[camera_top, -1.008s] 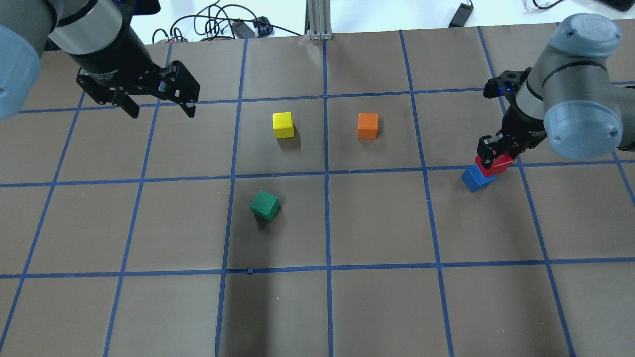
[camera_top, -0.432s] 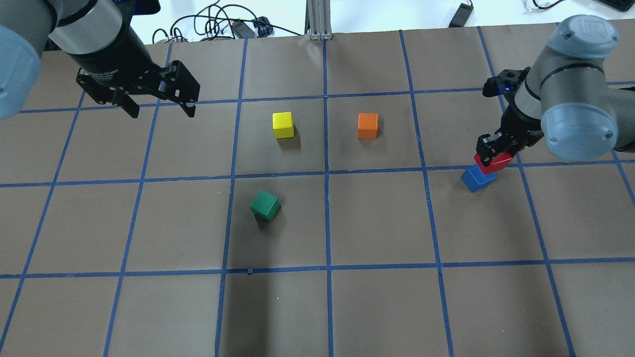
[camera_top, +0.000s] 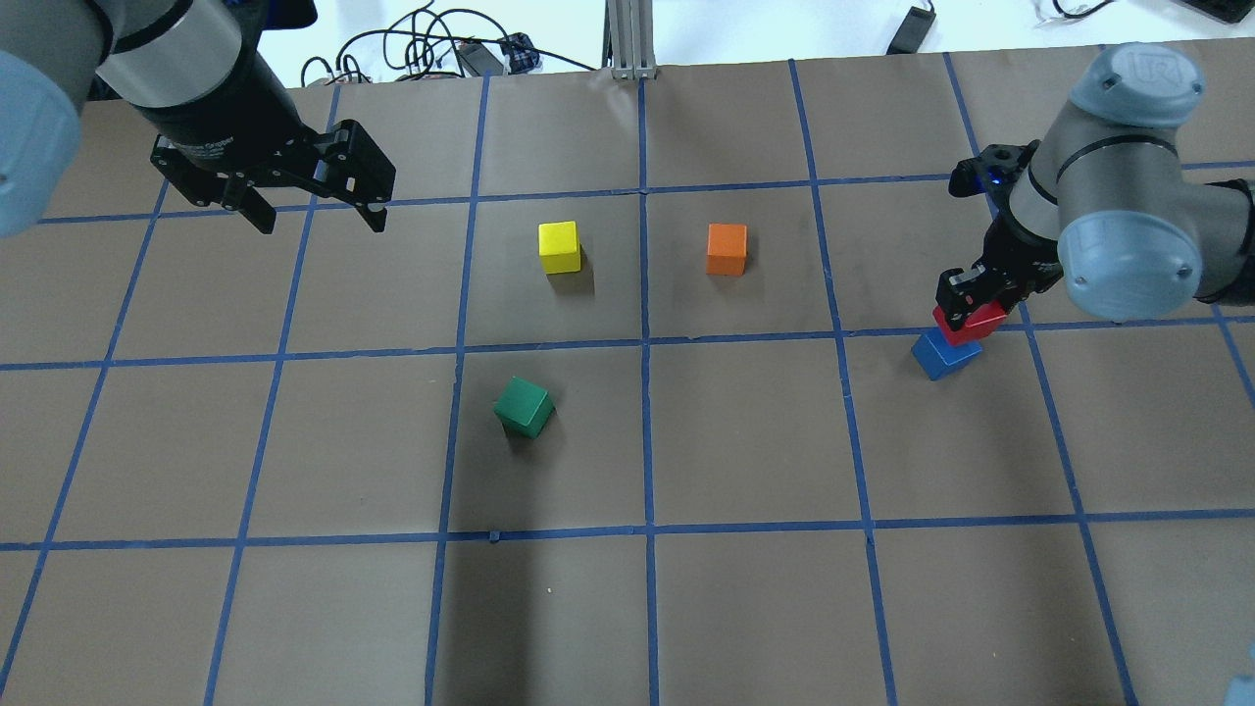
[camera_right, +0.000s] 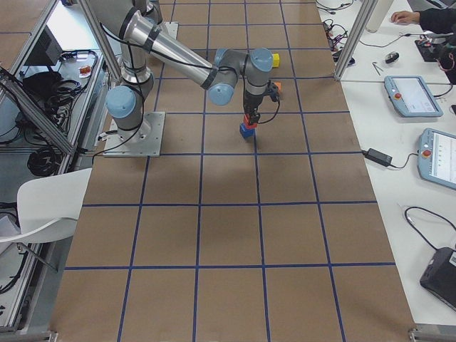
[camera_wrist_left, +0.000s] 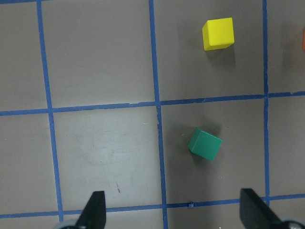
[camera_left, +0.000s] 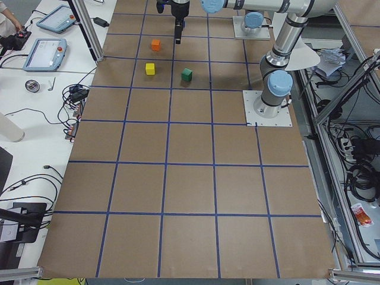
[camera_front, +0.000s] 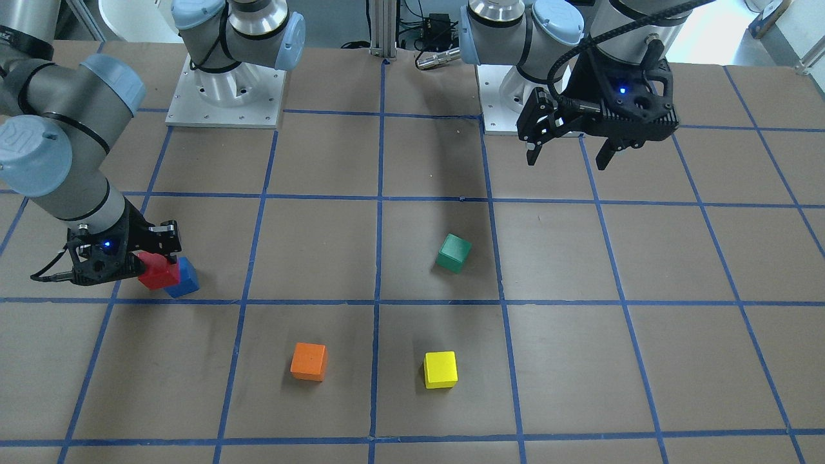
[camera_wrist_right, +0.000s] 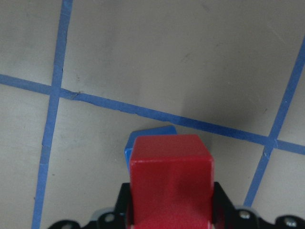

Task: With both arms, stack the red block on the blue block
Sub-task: 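Lower the red cube onto the blue cube with the right gripper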

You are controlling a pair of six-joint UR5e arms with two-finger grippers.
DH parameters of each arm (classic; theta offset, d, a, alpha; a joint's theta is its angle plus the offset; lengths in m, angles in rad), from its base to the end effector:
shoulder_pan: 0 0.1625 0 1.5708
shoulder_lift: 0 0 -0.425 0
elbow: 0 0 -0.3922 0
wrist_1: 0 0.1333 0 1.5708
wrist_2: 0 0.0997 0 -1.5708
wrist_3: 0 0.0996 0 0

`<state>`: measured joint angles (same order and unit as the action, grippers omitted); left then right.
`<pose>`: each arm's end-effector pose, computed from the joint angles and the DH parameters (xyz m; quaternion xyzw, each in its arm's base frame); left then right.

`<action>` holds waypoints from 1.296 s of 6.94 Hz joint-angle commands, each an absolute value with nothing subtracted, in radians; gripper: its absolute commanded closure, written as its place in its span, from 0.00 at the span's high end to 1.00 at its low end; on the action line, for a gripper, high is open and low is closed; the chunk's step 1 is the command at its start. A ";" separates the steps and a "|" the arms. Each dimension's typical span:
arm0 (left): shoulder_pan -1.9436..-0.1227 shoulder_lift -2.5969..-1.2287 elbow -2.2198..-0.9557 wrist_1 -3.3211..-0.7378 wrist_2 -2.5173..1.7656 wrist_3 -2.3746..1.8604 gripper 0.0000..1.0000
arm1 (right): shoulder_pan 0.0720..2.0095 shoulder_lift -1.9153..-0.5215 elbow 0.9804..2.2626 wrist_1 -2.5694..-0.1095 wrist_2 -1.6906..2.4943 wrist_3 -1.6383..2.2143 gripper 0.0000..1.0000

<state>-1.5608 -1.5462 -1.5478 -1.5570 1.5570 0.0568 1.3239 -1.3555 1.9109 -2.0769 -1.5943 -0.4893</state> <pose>-0.1298 -0.4882 0.5127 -0.0236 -0.9992 0.0309 0.0059 0.0002 -0.5350 0.2665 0.1211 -0.9923 -0.0272 0.0021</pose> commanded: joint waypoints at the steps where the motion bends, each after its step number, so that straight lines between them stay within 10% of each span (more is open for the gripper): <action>1: -1.559 -1.546 -1.548 -1.557 1.557 0.057 1.00 | 1.324 -1.350 1.913 -2.082 -1.595 -0.486 0.00; 8: -1.552 -1.546 -1.548 -1.552 1.557 0.063 1.00 | 1.324 -1.356 1.953 -2.086 -1.597 -0.497 0.00; 9: -1.554 -1.546 -1.548 -1.552 1.557 0.061 1.00 | 1.324 -1.356 1.953 -2.089 -1.597 -0.499 0.58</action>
<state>-1.5543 -1.5462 -1.5478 -1.5525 1.5570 0.0605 1.3238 -1.3563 1.9505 -2.0849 -1.5962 -0.4942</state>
